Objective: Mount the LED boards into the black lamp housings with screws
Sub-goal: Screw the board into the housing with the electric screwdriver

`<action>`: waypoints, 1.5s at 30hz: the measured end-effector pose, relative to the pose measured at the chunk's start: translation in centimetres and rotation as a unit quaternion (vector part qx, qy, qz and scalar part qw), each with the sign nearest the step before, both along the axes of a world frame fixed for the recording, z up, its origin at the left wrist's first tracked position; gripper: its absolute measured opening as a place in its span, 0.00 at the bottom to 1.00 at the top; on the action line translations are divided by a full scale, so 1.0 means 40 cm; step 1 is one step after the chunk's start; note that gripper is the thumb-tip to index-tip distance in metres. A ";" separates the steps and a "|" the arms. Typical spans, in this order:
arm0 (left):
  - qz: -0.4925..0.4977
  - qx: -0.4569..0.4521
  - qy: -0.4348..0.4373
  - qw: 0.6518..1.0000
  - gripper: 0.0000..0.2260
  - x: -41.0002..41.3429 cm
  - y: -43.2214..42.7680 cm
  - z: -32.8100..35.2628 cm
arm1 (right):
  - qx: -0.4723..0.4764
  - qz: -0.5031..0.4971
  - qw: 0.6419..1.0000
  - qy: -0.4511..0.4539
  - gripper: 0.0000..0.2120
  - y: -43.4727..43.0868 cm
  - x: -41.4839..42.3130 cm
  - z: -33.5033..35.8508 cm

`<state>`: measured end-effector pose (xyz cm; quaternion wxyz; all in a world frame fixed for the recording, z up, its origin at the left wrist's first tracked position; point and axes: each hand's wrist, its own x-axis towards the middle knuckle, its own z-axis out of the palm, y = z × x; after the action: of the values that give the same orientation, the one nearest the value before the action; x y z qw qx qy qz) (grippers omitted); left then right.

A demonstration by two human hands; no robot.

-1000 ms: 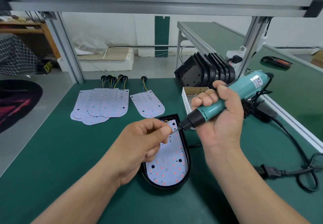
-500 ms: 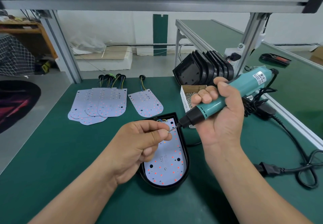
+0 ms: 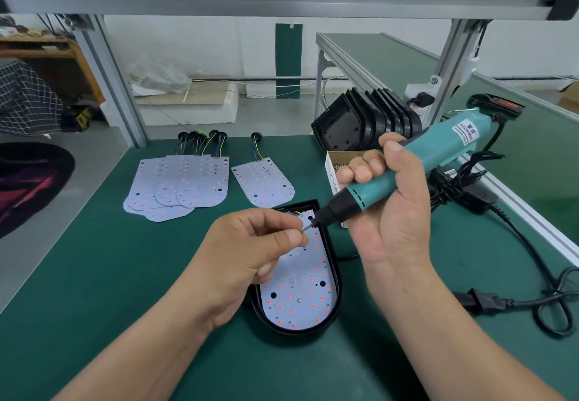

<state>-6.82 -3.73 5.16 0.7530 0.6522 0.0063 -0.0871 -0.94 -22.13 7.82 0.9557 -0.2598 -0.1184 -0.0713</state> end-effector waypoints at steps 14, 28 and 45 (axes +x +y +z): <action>0.198 0.278 -0.105 0.934 0.13 0.068 0.063 -0.038 | 0.041 -0.047 0.995 0.072 0.04 -0.034 0.037 -0.014; 0.066 0.391 -0.010 0.918 0.23 0.138 0.041 -0.076 | -0.056 -0.101 0.993 0.037 0.05 -0.067 0.085 -0.044; 0.052 0.352 -0.002 0.934 0.25 0.153 0.039 -0.078 | -0.198 -0.104 0.975 -0.005 0.05 -0.038 0.083 -0.059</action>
<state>-0.70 -2.18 2.05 0.4783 0.8746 0.0686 -0.0387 2.39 -23.66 5.47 0.8719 -0.4547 -0.1077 -0.1468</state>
